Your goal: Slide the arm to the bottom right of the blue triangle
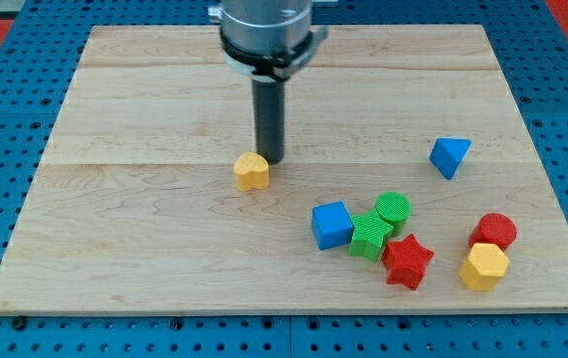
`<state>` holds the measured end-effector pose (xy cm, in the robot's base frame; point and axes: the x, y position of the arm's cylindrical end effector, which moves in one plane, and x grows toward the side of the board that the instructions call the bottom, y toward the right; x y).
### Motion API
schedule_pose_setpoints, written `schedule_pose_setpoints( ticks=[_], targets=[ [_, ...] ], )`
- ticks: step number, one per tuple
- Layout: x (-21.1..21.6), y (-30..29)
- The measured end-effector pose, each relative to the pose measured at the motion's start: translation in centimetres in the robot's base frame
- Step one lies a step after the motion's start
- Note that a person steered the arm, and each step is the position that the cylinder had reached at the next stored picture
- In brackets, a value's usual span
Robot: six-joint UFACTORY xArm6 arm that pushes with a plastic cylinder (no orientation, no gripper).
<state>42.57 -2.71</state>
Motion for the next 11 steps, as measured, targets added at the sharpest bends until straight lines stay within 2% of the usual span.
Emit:
schedule_pose_setpoints(
  ticks=[1, 2, 3, 4, 6, 7, 8, 9, 11],
  targets=[
    [-0.7, 4.9],
    [-1.4, 12.3],
    [-1.4, 14.4],
    [-1.8, 14.4],
    [-5.3, 14.4],
    [-4.8, 14.4],
    [-3.2, 13.0],
    [0.3, 9.2],
    [5.6, 13.7]
  ],
)
